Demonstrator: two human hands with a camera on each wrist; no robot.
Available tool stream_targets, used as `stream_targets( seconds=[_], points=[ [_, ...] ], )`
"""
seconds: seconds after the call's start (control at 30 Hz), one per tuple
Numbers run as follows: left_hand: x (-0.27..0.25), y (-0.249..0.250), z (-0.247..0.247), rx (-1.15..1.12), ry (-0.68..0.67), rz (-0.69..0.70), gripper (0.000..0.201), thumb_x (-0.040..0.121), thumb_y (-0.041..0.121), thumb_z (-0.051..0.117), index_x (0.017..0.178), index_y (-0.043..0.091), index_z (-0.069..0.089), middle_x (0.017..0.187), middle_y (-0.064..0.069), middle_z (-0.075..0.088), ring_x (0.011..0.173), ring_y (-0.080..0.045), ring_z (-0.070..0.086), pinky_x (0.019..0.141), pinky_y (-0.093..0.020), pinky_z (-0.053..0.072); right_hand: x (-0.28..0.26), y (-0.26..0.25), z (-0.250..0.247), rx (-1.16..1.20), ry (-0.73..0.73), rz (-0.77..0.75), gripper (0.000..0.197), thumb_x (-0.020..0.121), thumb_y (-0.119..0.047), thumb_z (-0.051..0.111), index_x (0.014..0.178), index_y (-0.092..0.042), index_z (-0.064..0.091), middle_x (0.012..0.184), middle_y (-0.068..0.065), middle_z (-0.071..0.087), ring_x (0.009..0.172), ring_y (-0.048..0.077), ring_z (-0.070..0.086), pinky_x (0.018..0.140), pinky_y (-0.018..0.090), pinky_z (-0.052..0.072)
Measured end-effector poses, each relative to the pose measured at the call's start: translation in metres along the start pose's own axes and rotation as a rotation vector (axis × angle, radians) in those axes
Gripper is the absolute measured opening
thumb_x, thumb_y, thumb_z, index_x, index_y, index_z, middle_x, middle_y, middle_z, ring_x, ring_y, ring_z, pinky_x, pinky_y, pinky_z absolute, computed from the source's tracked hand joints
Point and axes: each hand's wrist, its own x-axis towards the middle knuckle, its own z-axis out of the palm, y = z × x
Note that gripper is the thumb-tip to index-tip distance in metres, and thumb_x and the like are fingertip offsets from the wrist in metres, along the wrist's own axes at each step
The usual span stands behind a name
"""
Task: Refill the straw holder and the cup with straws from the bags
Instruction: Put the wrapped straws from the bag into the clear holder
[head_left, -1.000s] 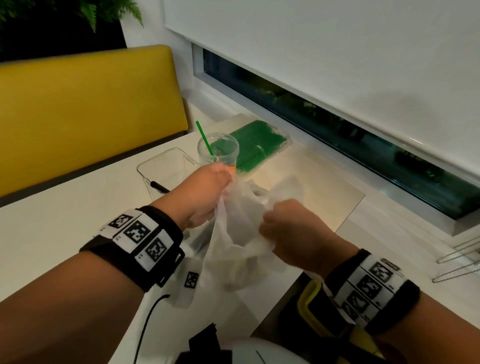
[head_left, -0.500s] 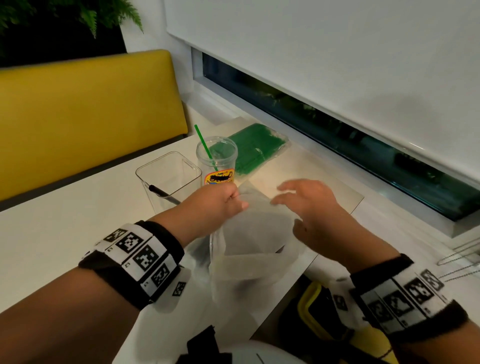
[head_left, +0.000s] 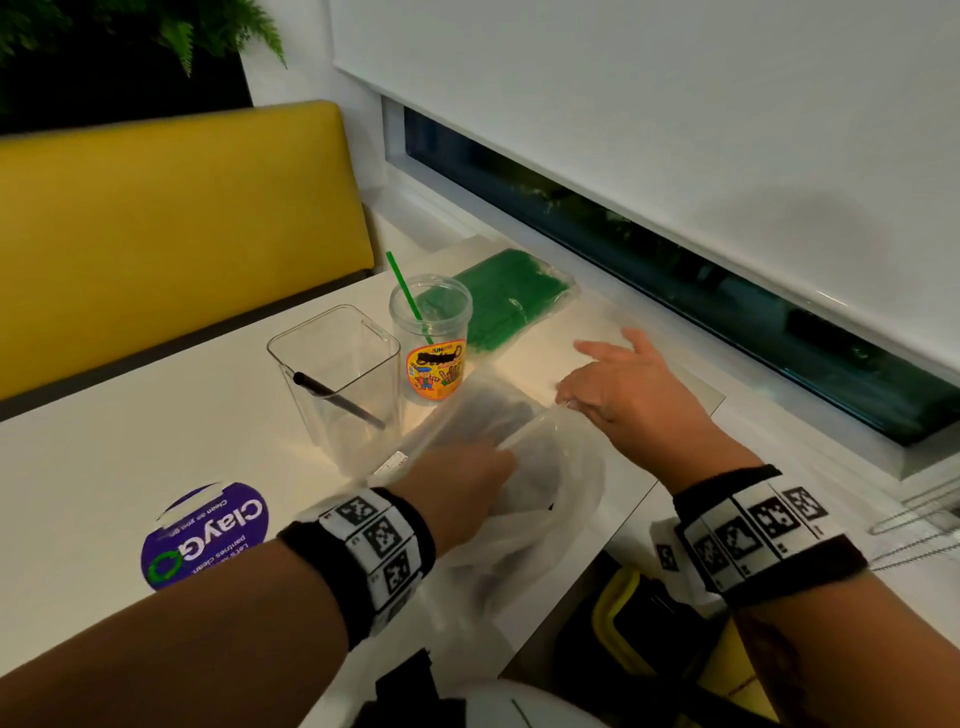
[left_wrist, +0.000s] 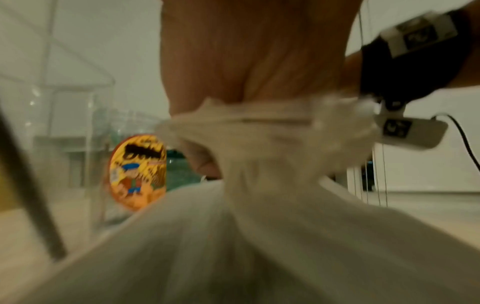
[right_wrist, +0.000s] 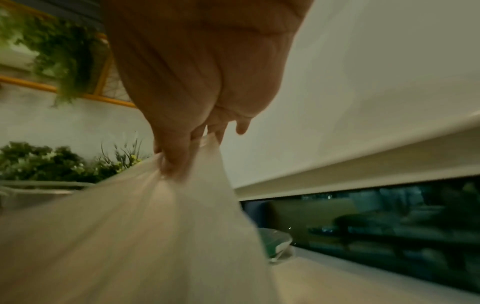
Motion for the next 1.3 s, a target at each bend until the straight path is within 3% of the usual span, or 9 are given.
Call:
stream_targets(
  seconds=[0.23,0.43,0.53,0.67,0.8,0.9,1.07,1.17,1.3],
  points=[
    [0.002,-0.010,-0.009,-0.302,0.047,-0.108,0.021,0.087,-0.001,0.051,0.088,0.019,0.051,0.079,0.006,0.050,0.077,-0.016,0.046,0.061,-0.013,0.033,-0.007,-0.036,-0.017,0.030,-0.089,0.080,0.079,0.081,-0.008,0.056,0.150,-0.033,0.028,0.162,-0.001,0.021,0.151,0.021,0.002,0.119,0.054,-0.009],
    [-0.001,0.004,-0.034,-0.979,0.190,-0.126,0.031,0.080,-0.014,0.047,0.074,0.015,0.056,0.061,0.011,0.053,0.052,0.002,0.047,0.049,-0.011,0.036,-0.002,-0.059,0.015,0.061,-0.255,-0.004,0.109,0.076,-0.037,0.077,0.155,-0.018,0.004,0.133,0.005,0.058,0.131,0.025,0.048,0.120,0.053,0.007],
    [-0.005,0.003,-0.034,-1.394,0.283,-0.245,0.015,0.084,0.004,0.054,0.079,0.017,0.058,0.062,0.008,0.054,0.051,-0.002,0.048,0.045,-0.015,0.035,0.004,-0.050,0.024,0.090,-0.248,0.018,0.070,0.090,-0.030,0.062,0.147,-0.016,0.024,0.102,0.003,0.070,0.100,0.023,0.064,0.117,0.047,0.013],
    [-0.002,-0.013,-0.014,-0.551,0.314,-0.140,0.058,0.066,0.039,0.084,0.113,0.019,0.055,0.125,-0.003,0.044,0.101,-0.014,0.051,0.079,-0.008,0.039,0.011,-0.044,0.019,0.737,-0.244,0.301,0.016,0.099,-0.023,0.044,0.115,-0.024,0.046,0.084,0.009,0.068,0.080,0.028,0.063,0.078,0.038,0.048],
    [-0.005,-0.017,0.004,0.064,0.286,-0.098,0.079,0.069,0.018,0.073,0.142,0.022,0.042,0.147,-0.018,0.040,0.115,-0.037,0.053,0.091,-0.041,0.050,0.018,-0.043,0.018,1.067,-0.185,0.482,0.009,0.096,-0.028,0.050,0.100,-0.025,0.058,0.084,0.004,0.064,0.077,0.020,0.059,0.073,0.039,0.049],
    [-0.001,-0.022,0.003,-0.222,0.170,-0.119,0.057,0.089,0.013,0.054,0.141,0.031,0.044,0.131,-0.003,0.055,0.113,-0.027,0.056,0.093,-0.038,0.047,0.018,-0.036,0.018,0.686,-0.137,0.386,0.017,0.093,-0.033,0.058,0.106,-0.023,0.056,0.091,-0.001,0.060,0.087,0.018,0.055,0.075,0.036,0.045],
    [0.003,-0.030,-0.020,-0.746,0.154,-0.239,0.020,0.087,0.006,0.065,0.104,0.016,0.063,0.098,-0.003,0.068,0.089,-0.021,0.063,0.071,-0.028,0.051,0.010,-0.061,0.006,0.245,0.071,-0.268,0.019,0.078,-0.024,0.073,0.086,-0.011,0.061,0.088,0.006,0.057,0.084,0.021,0.046,0.074,0.035,0.039],
    [0.004,-0.034,-0.027,-1.036,0.147,-0.368,0.031,0.078,0.001,0.074,0.094,0.022,0.056,0.085,-0.005,0.064,0.072,-0.021,0.057,0.058,-0.025,0.045,0.002,-0.066,0.007,0.224,-0.226,-0.159,0.027,0.081,-0.029,0.072,0.101,-0.012,0.064,0.100,0.006,0.061,0.095,0.025,0.055,0.083,0.039,0.047],
    [-0.007,-0.032,-0.030,-0.995,0.120,-0.264,0.038,0.079,-0.011,0.062,0.094,0.022,0.049,0.093,-0.009,0.057,0.064,-0.017,0.056,0.049,-0.021,0.042,-0.011,-0.048,0.018,0.002,-0.402,-0.052,0.093,0.067,-0.056,0.077,0.145,-0.025,0.037,0.140,-0.002,0.050,0.127,0.019,0.045,0.112,0.034,0.030]
  ],
)
